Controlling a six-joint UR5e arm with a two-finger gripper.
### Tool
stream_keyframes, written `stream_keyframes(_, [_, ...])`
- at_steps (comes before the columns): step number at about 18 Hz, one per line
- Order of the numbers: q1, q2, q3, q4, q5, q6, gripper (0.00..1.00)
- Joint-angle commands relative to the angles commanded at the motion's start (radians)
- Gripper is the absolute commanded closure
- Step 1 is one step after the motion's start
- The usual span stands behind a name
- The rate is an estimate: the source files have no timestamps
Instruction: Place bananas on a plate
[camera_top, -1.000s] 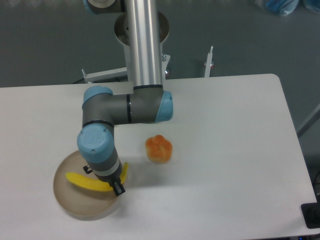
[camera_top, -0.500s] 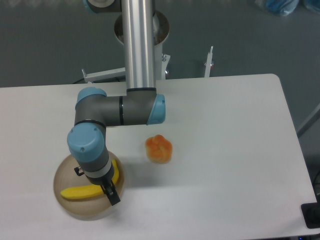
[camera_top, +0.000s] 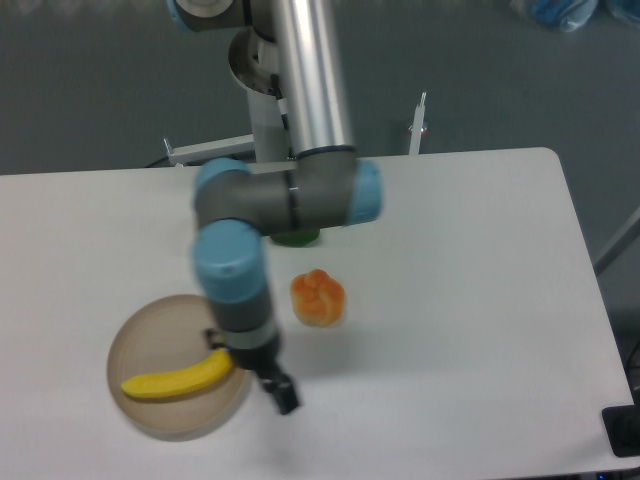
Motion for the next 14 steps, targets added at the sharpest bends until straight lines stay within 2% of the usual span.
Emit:
stream_keyframes(2, [0.06, -0.006, 0.012, -0.038, 0.0, 0.046, 0.0])
stream_keyframes(4, [0.121, -0.006, 0.022, -0.125, 0.006, 0.152, 0.0])
stream_keyframes(5, [0.153, -0.006, 0.046, -0.174, 0.003, 0.233, 0.0])
stream_keyframes(7, [0.187, -0.023, 0.072, -0.219, 0.002, 0.287, 0.0])
stream_keyframes(11, [0.22, -0.071, 0.132, -0.239, 0.0, 0.295, 0.0])
stream_keyframes(14, [0.223, -0.087, 0.14, -0.232, -0.003, 0.296, 0.0])
